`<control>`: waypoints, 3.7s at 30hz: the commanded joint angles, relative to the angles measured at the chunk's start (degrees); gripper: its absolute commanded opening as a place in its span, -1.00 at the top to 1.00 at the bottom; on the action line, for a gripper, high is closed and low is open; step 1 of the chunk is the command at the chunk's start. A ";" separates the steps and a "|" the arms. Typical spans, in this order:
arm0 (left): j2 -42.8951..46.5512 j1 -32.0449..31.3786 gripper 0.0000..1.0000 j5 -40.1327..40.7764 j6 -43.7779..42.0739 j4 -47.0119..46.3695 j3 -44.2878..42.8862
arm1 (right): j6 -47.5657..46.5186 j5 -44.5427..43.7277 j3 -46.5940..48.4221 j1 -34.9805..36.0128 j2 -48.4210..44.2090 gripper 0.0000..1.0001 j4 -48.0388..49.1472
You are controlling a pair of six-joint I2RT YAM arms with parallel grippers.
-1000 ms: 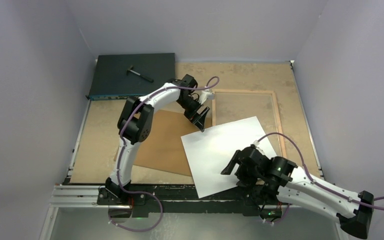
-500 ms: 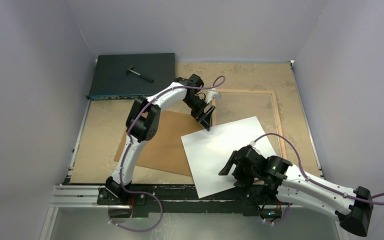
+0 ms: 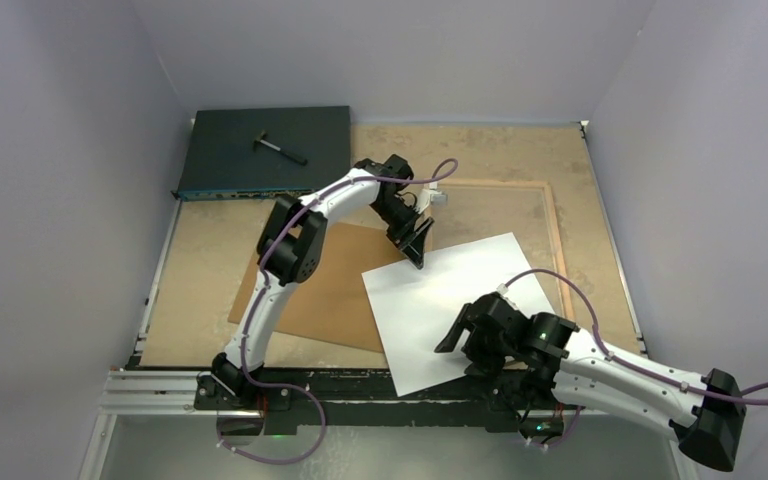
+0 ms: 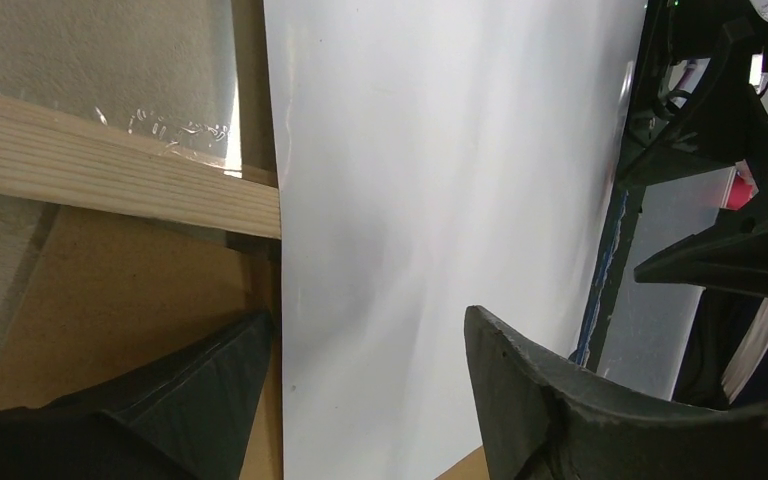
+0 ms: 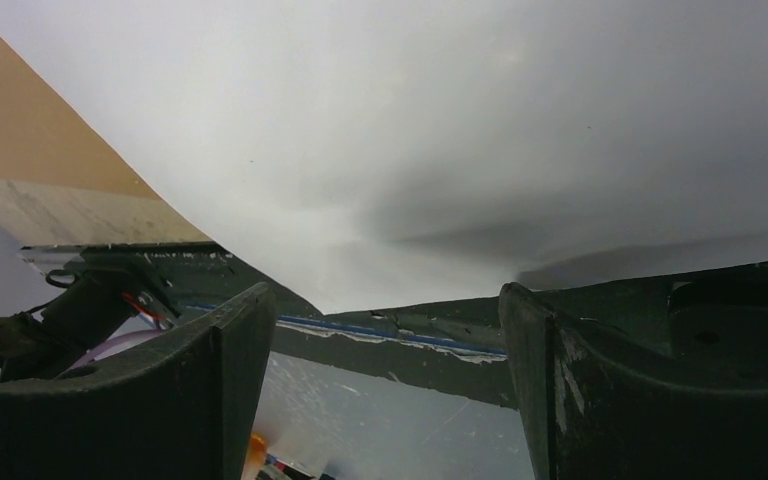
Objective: Put the photo into the frame
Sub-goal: Adjust the photo frame item on the photo frame.
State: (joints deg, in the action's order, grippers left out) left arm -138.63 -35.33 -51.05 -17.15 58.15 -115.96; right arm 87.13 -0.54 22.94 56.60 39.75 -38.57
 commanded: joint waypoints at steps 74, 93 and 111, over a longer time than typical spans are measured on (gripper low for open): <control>29.80 14.56 1.00 4.24 63.63 -58.35 47.13 | 2.94 -14.72 14.41 -0.09 -1.43 -0.71 -6.74; 32.36 13.98 1.00 13.16 53.79 -47.99 47.59 | -2.13 3.99 0.89 -0.04 4.67 -0.76 13.98; 34.40 14.00 1.00 14.37 55.30 -46.45 49.59 | 0.08 1.29 -4.10 -0.03 8.84 -0.54 30.42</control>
State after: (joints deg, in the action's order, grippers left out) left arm -107.24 -21.50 -37.15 37.91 11.68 -66.74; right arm 86.43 4.97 17.34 56.60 47.37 -10.00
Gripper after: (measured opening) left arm 0.003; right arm 0.787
